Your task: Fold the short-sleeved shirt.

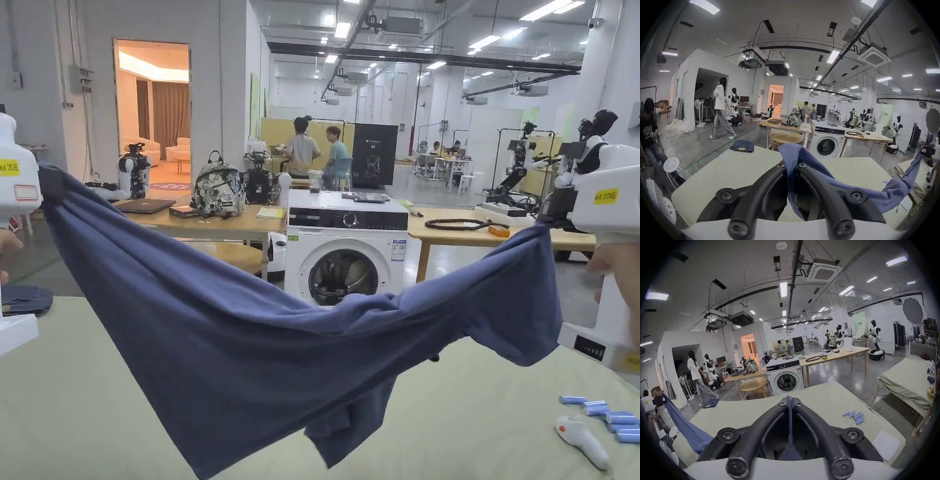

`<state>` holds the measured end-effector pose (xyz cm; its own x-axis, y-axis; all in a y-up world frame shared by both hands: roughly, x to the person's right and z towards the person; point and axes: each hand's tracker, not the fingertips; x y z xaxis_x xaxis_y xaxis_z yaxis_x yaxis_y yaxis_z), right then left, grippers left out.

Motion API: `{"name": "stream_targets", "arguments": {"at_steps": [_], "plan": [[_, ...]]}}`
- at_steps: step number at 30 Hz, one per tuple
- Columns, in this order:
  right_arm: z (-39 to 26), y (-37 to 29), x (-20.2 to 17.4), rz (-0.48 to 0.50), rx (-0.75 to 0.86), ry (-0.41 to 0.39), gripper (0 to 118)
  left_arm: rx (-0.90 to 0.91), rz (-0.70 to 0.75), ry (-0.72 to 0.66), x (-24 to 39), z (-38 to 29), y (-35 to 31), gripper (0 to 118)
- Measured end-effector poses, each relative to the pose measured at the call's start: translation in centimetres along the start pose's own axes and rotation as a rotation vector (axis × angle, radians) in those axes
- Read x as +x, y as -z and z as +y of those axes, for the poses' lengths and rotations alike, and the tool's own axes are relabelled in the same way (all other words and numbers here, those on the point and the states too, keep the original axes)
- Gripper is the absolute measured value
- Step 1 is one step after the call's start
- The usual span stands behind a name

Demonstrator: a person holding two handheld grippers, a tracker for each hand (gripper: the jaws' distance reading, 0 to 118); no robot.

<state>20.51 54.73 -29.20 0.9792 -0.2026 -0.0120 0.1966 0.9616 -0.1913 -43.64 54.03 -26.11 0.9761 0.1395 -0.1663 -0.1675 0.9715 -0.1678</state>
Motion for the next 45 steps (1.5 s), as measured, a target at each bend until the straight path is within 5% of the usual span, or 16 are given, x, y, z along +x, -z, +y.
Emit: {"name": "stream_targets", "arguments": {"at_steps": [16, 30, 38, 45], "plan": [[2.8, 10.7, -1.7, -0.052, 0.02, -0.107, 0, -0.063, 0.069, 0.057, 0.6, 2.0, 11.0, 2], [-4.7, 25.0, -2.7, -0.081, -0.039, -0.197, 0, -0.103, 0.105, 0.094, 1.5, -3.6, 23.7, 2], [-12.3, 26.1, 0.2, -0.109, -0.155, -0.239, 0, -0.179, 0.134, 0.142, -0.5, -11.7, 23.8, 2], [-19.9, 21.9, 2.2, -0.102, -0.241, -0.25, 0, -0.248, 0.118, 0.1, -1.9, -19.6, 17.6, 2]]}}
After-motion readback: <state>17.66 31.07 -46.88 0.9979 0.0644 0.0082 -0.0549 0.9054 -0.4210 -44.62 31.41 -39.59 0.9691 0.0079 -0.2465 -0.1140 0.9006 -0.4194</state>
